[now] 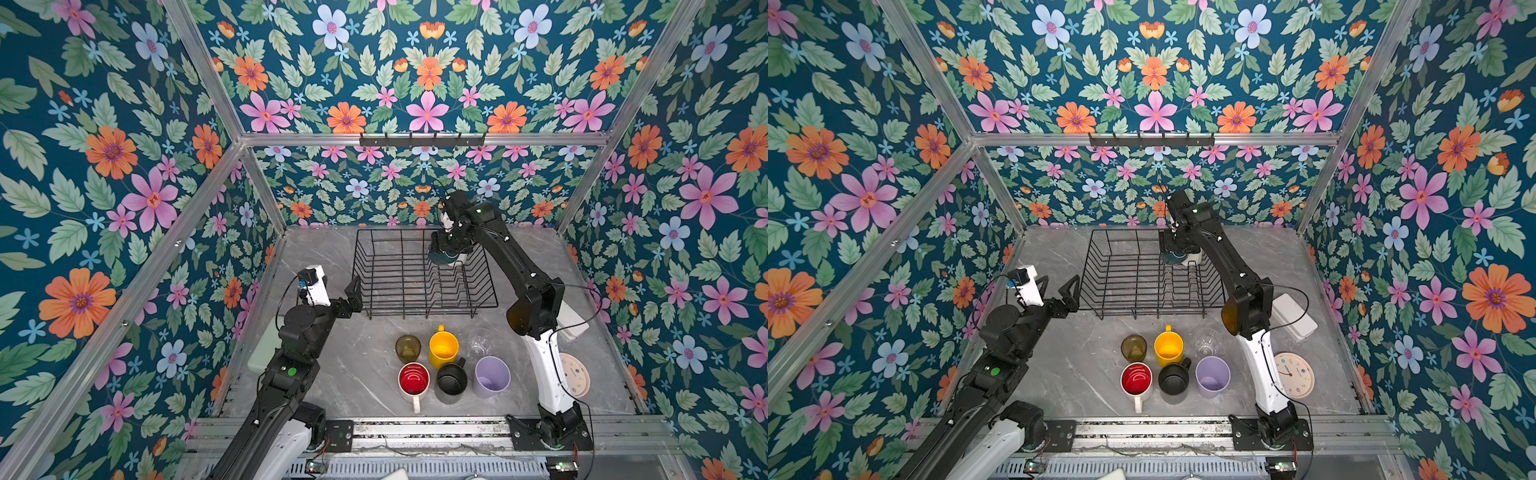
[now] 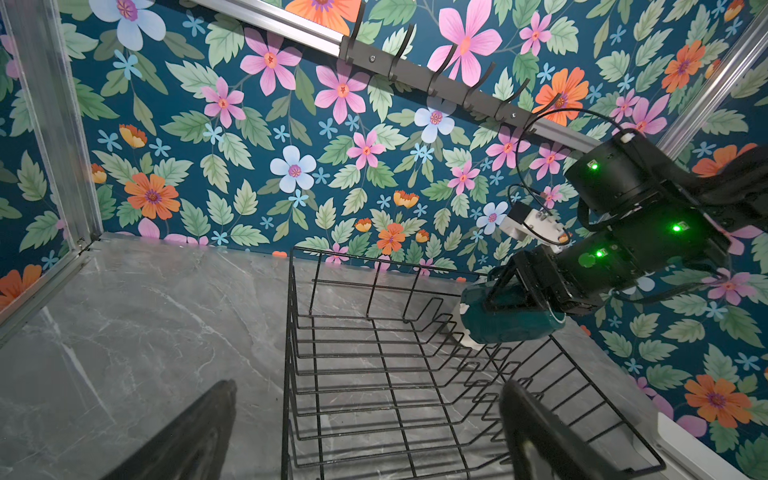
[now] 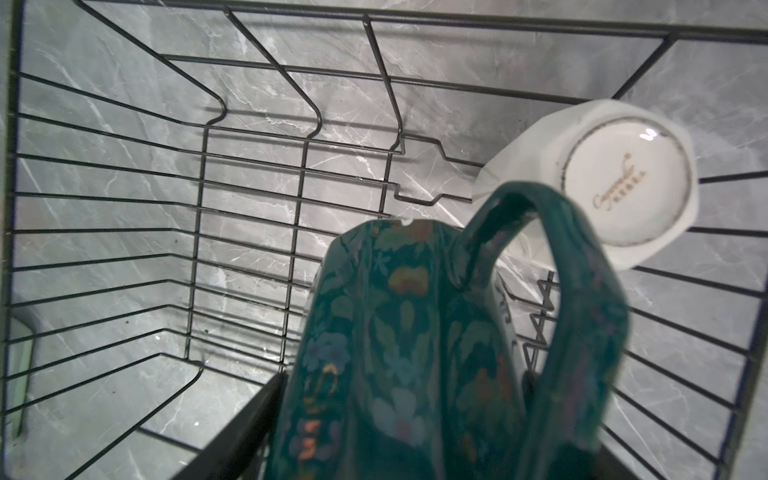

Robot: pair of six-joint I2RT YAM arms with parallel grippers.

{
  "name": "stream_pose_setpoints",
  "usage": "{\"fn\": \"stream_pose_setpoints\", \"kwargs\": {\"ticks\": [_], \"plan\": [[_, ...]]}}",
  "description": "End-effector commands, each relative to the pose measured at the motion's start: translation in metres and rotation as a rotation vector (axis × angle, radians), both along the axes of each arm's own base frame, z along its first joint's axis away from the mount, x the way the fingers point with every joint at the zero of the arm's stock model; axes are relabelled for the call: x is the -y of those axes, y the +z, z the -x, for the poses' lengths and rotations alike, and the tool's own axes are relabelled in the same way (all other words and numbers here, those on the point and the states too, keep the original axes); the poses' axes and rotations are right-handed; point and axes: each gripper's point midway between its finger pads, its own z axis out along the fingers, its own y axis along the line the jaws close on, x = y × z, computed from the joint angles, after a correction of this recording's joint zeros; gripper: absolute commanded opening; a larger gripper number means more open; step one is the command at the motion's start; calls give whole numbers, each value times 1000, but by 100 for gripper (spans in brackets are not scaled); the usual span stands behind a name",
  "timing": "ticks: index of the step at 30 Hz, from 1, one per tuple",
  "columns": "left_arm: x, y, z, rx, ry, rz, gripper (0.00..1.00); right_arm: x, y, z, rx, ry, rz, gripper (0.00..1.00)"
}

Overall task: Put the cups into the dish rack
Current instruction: 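Lower the green mug upside down beside the white mug with the right gripper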

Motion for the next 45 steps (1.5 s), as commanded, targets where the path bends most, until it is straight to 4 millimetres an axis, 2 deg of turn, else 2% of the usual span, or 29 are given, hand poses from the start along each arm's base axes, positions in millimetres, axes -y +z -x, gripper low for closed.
{"fn": "stream_pose_setpoints", "kwargs": {"ticks": [1, 24, 31, 32, 36, 43, 45], "plan": [[-4, 0, 0, -2, 21, 5, 100, 0, 1, -7, 23, -13, 7, 0], [-1, -15, -6, -51, 16, 0, 100, -11, -49, -21, -36, 15, 27, 0], [-2, -13, -6, -47, 22, 18, 100, -12, -61, -23, -52, 10, 30, 0], [-1, -13, -6, -47, 18, 21, 100, -13, -63, -23, -55, 12, 27, 4], [0, -15, -6, -53, 14, 15, 100, -11, -67, -21, -68, 10, 35, 32], [0, -16, -7, -59, 17, 19, 100, -13, -70, -21, -68, 21, 32, 61], [0, -16, -6, -58, 14, 19, 100, -13, -70, -21, -71, 21, 32, 66]]}}
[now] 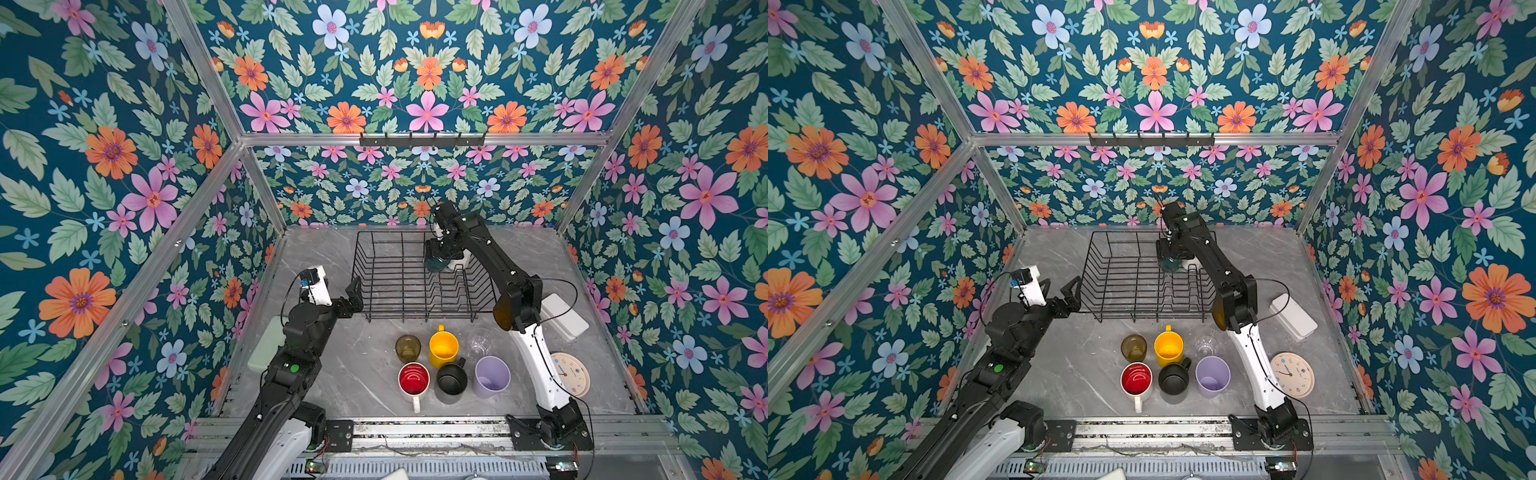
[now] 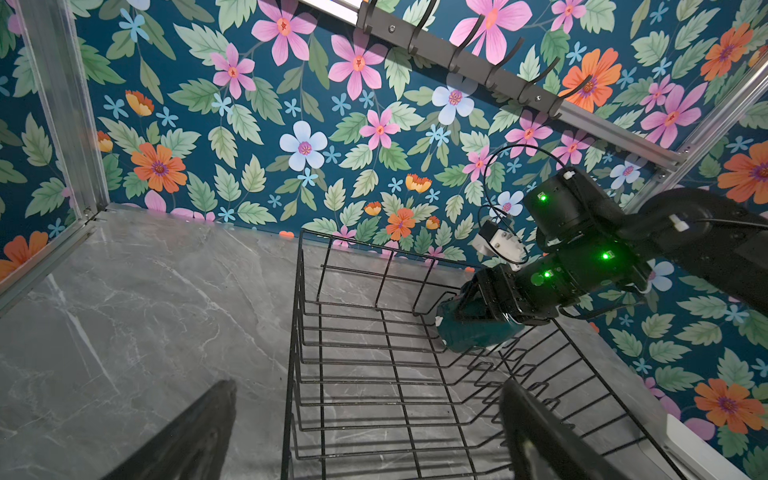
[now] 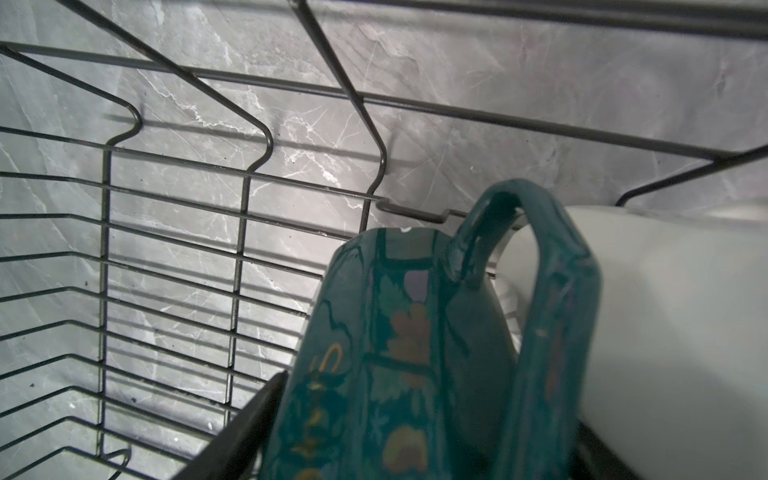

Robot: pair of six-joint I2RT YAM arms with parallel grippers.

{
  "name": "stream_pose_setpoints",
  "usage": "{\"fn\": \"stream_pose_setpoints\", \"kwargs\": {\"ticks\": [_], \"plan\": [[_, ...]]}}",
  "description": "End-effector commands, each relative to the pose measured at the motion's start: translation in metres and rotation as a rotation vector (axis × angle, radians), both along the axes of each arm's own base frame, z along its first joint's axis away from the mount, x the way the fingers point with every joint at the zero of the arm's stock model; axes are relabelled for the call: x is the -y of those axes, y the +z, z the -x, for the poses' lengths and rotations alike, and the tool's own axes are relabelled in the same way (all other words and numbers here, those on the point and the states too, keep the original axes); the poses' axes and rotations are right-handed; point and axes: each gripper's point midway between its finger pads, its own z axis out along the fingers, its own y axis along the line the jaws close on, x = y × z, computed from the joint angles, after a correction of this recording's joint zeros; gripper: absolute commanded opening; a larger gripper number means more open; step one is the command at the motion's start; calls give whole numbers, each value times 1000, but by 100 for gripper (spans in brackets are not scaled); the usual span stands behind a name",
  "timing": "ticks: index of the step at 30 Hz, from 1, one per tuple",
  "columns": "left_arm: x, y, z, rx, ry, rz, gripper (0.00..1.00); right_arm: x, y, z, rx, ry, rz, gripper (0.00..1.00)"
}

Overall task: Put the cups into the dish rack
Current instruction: 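Lower the green mug upside down beside the white mug with the right gripper, then open the right gripper and lift it off the green mug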

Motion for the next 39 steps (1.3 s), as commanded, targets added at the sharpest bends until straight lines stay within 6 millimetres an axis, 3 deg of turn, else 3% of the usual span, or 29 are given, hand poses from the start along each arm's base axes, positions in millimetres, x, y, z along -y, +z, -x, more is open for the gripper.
{"fn": "stream_pose_setpoints", "kwargs": {"ticks": [1, 17, 31, 39], "plan": [[0, 0, 0, -1, -3, -4, 100, -1, -2, 7, -24, 17, -1, 67], [-3, 1, 1, -2, 11, 3, 100, -5, 0, 3, -7, 26, -20, 82], [-5, 5, 5, 3, 15, 1, 100, -9, 0, 4, -14, 32, -38, 86], [-8, 8, 7, 9, 27, 1, 100, -10, 26, 4, 37, 33, -69, 86]]}}
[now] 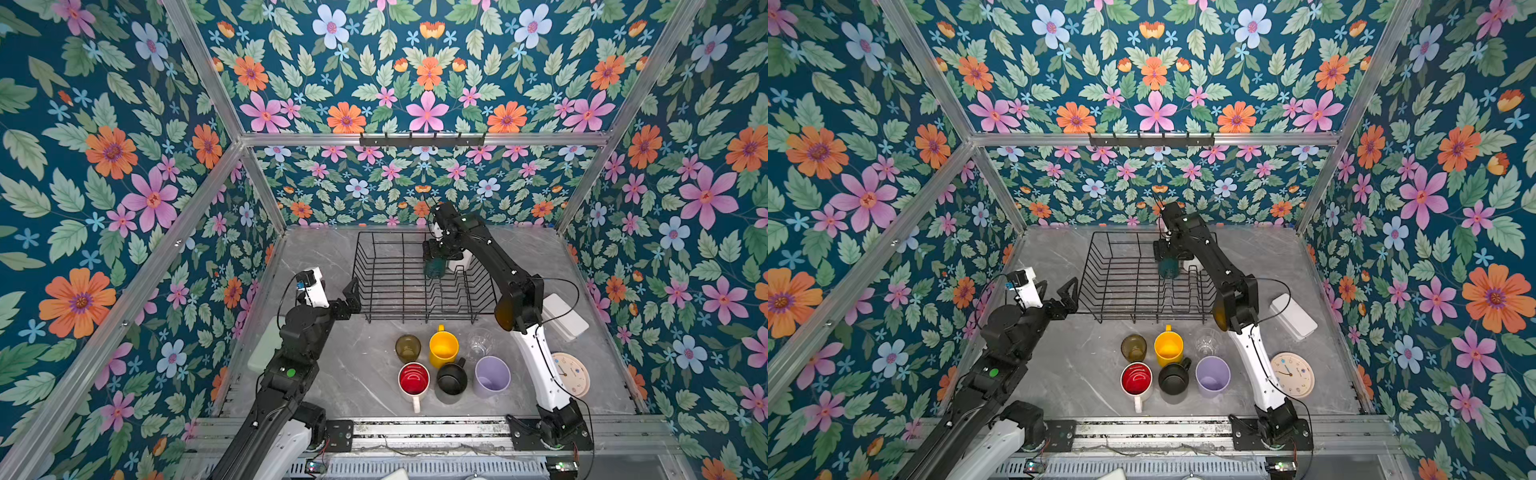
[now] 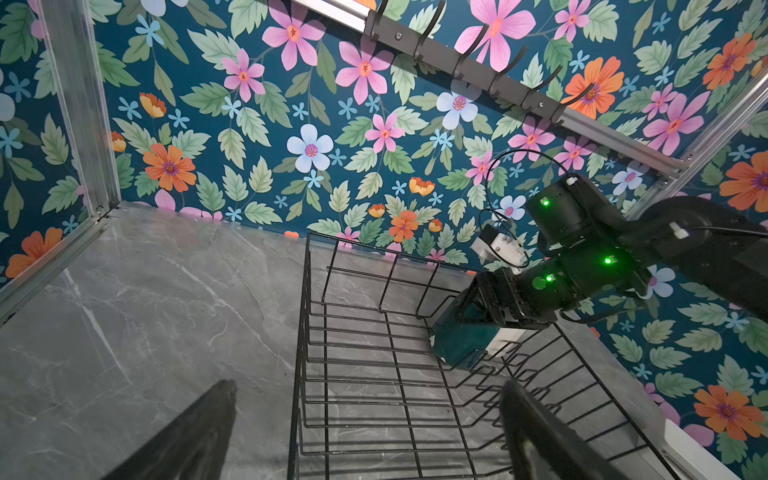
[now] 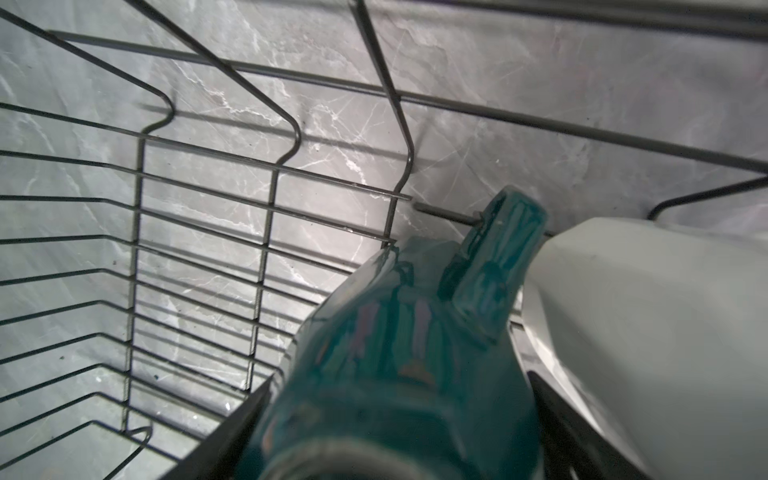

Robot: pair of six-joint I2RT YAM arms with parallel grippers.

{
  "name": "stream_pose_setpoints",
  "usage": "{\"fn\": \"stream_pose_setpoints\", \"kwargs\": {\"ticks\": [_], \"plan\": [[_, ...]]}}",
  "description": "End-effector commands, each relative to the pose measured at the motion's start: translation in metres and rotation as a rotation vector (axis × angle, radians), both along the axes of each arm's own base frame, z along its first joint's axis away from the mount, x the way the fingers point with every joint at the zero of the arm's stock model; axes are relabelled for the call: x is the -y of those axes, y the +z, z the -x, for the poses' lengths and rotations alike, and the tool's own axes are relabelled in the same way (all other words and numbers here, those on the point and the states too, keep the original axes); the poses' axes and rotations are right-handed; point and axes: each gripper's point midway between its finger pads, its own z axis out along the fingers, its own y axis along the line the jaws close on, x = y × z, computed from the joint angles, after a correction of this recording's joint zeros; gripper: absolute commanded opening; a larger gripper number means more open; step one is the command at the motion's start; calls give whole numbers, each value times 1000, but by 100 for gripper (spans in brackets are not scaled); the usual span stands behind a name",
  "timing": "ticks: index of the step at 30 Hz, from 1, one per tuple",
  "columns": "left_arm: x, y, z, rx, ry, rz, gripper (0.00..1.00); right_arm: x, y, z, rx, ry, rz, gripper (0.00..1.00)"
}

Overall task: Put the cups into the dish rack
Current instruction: 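Open the right gripper and lift it off the green mug, then move the right gripper to the lavender cup and close on its rim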

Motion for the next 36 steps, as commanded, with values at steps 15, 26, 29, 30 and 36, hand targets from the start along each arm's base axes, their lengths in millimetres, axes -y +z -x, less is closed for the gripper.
{"fn": "stream_pose_setpoints", "kwargs": {"ticks": [15, 26, 29, 30, 36], "plan": [[-13, -1, -8, -30, 90, 11, 100, -3, 98, 19, 188, 19, -158, 86], [-16, -5, -11, -47, 120, 33, 100, 25, 123, 101, 234, 57, -179, 86], [-16, -7, -12, -48, 120, 54, 100, 38, 122, 128, 230, 67, -138, 85], [-15, -7, -13, -46, 120, 61, 100, 44, 126, 139, 239, 68, -129, 85], [-17, -5, -15, -34, 132, 84, 100, 82, 103, 200, 165, 41, -56, 83]]}}
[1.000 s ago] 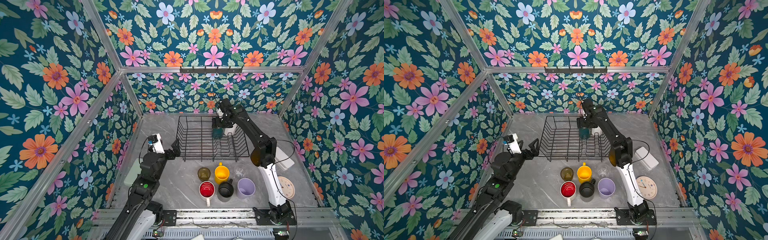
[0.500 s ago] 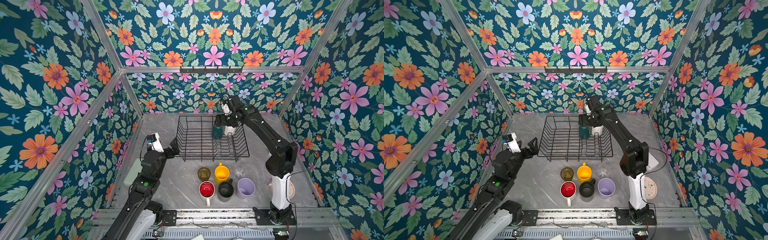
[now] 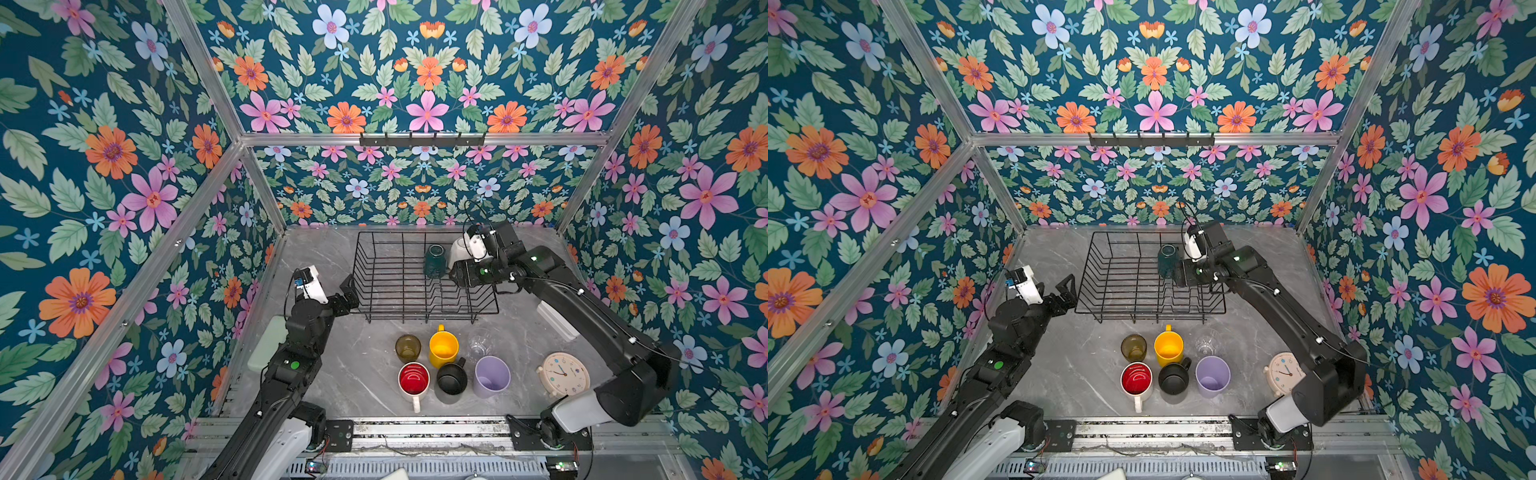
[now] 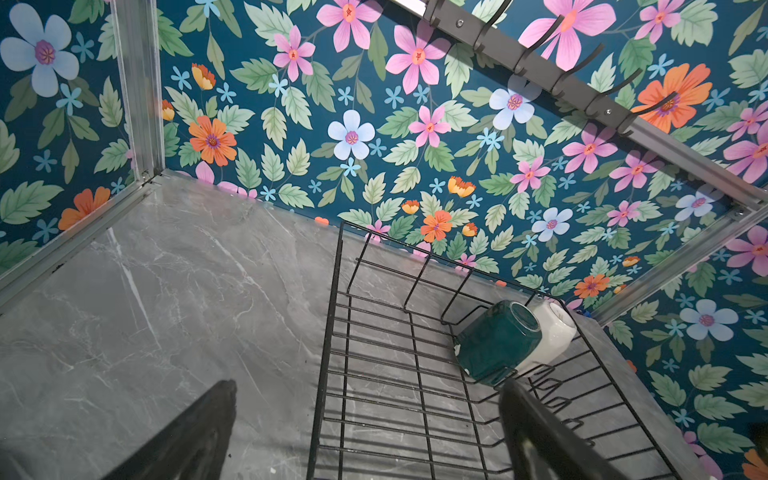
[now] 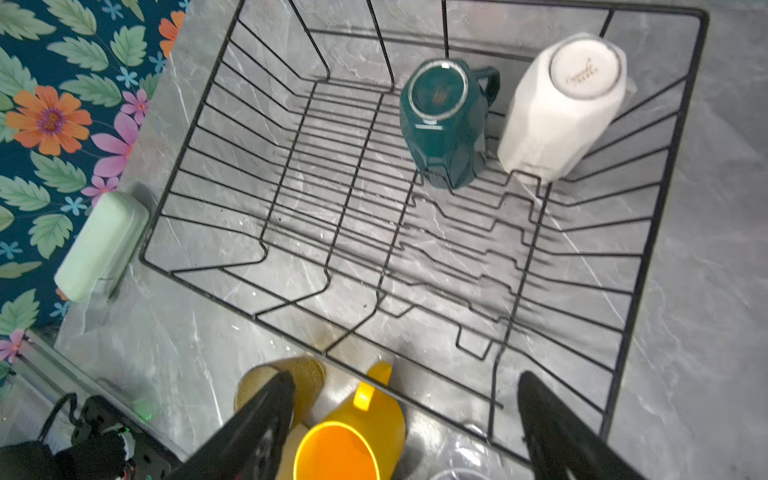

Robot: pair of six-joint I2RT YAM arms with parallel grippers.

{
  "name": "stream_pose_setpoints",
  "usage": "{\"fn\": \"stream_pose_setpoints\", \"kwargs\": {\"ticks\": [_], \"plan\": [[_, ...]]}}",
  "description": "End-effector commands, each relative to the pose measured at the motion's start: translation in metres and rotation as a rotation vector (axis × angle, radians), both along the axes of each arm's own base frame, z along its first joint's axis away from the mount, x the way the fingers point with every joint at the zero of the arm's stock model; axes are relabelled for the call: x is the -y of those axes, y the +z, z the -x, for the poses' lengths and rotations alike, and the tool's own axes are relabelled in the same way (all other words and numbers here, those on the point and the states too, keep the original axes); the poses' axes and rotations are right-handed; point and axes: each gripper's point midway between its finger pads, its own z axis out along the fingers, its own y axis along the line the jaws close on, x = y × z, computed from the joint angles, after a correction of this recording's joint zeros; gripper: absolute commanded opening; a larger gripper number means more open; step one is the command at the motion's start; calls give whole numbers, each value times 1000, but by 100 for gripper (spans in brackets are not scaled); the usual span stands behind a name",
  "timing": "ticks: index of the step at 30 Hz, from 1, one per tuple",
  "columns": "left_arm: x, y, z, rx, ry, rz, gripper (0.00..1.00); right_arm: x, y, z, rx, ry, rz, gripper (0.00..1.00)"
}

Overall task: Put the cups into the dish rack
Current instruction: 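Move the right gripper to the lavender cup and close on its rim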

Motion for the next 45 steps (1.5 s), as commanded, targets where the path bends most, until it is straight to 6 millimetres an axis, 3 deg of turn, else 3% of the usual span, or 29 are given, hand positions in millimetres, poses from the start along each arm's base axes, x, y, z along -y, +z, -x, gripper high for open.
{"fn": "stream_pose_setpoints", "kwargs": {"ticks": [1, 5, 10, 15, 24, 33, 38, 45], "plan": [[-3, 11, -2, 45, 25, 36, 100, 25, -20, 32, -62, -39, 75, 83], [-5, 12, -4, 54, 37, 34, 100, 49, -40, 74, -129, -70, 129, 81], [-4, 15, -8, 58, 38, 31, 100, 71, -54, 111, -190, -113, 158, 77], [-4, 14, -8, 62, 43, 36, 100, 79, -73, 148, -283, -112, 179, 72], [-3, 17, -9, 70, 38, 52, 100, 91, -92, 190, -389, -152, 181, 58], [-1, 16, -10, 74, 30, 63, 100, 88, -106, 215, -440, -132, 199, 48], [0, 17, -10, 75, 23, 72, 100, 83, -113, 214, -437, -140, 229, 44], [0, 12, -9, 71, 23, 83, 100, 86, -127, 211, -435, -176, 271, 26]]}}
